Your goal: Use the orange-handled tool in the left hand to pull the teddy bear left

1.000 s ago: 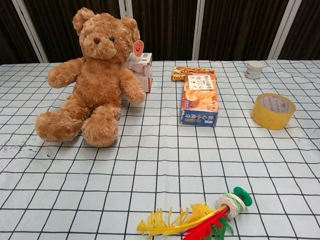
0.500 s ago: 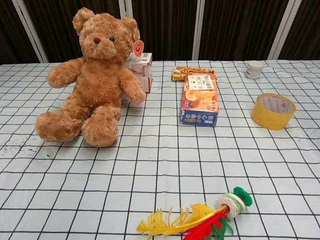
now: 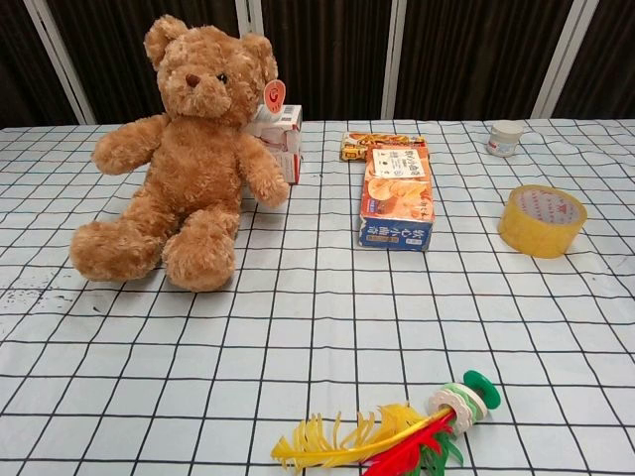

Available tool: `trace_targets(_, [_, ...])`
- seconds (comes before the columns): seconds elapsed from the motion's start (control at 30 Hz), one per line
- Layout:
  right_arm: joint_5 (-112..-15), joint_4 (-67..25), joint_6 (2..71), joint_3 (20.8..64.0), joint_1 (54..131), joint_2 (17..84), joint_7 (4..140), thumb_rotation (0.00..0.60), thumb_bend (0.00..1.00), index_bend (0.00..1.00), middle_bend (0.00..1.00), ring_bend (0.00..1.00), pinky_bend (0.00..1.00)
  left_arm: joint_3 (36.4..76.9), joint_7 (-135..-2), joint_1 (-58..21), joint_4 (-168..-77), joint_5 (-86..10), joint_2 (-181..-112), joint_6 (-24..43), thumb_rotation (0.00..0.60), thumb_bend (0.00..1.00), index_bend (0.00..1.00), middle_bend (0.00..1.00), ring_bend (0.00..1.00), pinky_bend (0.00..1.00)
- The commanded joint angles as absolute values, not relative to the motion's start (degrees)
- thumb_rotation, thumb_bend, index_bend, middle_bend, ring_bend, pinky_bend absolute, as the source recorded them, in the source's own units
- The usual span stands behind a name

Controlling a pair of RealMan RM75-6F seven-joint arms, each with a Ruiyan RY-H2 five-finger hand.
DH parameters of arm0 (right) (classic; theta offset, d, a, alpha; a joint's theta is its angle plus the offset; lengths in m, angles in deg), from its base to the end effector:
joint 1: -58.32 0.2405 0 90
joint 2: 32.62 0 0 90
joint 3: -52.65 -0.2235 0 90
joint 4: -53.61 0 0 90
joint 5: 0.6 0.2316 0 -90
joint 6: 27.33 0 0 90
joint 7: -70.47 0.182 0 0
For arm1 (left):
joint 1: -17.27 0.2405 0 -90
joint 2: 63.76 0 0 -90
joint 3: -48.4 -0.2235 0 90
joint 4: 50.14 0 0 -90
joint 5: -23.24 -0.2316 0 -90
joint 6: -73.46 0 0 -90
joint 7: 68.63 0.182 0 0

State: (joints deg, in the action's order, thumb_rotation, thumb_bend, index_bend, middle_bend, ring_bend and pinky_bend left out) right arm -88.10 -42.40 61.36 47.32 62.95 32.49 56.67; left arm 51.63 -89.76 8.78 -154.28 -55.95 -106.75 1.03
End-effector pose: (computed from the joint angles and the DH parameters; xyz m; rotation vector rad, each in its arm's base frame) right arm -0.2617 -0.2247 0.1303 1.3899 -0.6990 0.8598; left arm -0.2968 0.2326 0.1878 -1.2944 -1.2223 -0.9222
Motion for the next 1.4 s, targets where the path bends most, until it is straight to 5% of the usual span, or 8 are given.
trace_targets(0.03, [-88.1,-42.6,61.6,47.2,62.9,32.3,56.9,0.600,0.37,0.03,0.12,0.19,0.07,53.2,-105.5,5.0,-156.1,-52.1,-104.6,11.4,0.600,0.23,0.20,0.03,0.00,0.03])
trace_targets(0.27, [-88.0,-42.9,61.8,46.9,62.9,32.0,57.3,0.600,0.37,0.03,0.12,0.19,0.07,56.6,-123.2,-3.4,-148.2,-46.6,-107.0,29.8,0.600,0.18,0.20,0.02,0.00,0.03])
trace_targets(0.63, [-86.6,-42.3,61.4,46.6,62.7,31.7,58.7,0.600,0.37,0.03,0.12,0.19,0.07,60.9,-132.4,-10.0,-137.3,-39.6,-117.3,44.5,0.600,0.16,0.19,0.02,0.00,0.03])
trace_targets(1.4, [-84.5,-40.8,60.2,46.4,62.5,31.8,60.7,0.600,0.37,0.03,0.12,0.19,0.07,71.1,-136.7,-16.0,-124.9,-35.4,-131.6,56.8,0.600,0.16,0.15,0.04,0.00,0.03])
